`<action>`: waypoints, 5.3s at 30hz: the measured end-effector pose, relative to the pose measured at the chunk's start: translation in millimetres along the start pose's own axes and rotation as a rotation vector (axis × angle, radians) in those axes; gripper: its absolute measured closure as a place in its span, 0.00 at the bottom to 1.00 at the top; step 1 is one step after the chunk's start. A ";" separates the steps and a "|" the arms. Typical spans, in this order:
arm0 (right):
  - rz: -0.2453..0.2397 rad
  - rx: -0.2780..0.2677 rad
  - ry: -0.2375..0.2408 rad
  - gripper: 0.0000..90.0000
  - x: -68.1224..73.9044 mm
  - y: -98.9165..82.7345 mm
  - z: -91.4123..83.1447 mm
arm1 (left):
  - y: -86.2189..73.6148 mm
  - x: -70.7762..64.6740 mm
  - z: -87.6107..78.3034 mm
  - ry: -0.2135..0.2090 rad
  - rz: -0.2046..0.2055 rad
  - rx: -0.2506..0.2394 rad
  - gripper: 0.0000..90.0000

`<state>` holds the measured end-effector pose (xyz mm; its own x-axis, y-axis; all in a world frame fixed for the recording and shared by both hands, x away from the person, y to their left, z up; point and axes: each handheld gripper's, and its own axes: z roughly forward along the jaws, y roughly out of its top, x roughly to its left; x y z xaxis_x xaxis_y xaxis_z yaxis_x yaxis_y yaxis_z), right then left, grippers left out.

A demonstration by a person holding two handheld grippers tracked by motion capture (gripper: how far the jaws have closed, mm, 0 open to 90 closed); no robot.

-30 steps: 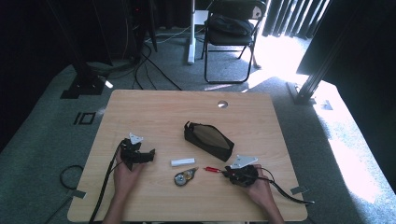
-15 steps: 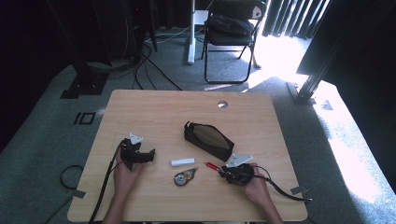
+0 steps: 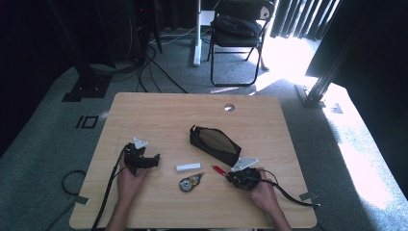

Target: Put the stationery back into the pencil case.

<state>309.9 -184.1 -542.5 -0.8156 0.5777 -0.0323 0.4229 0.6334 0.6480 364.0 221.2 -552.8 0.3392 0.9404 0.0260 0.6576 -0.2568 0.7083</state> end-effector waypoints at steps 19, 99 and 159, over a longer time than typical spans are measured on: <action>-0.018 -0.043 -0.008 0.88 4.1 1.0 -9.4 | 0.0 0.0 0.1 0.000 0.000 -0.001 0.13; -0.075 -0.177 -0.039 0.88 14.3 29.9 -68.4 | 0.0 0.0 0.0 0.000 0.000 0.000 0.13; -0.048 -0.261 -0.117 0.88 -15.2 52.0 -101.7 | 0.0 0.0 0.0 0.000 0.000 0.000 0.13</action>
<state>304.2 -212.2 -430.9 -0.7747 0.6153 -0.1459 0.2566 0.5168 0.8168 364.0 221.2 -552.8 0.3393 0.9403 0.0260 0.6577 -0.2569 0.7081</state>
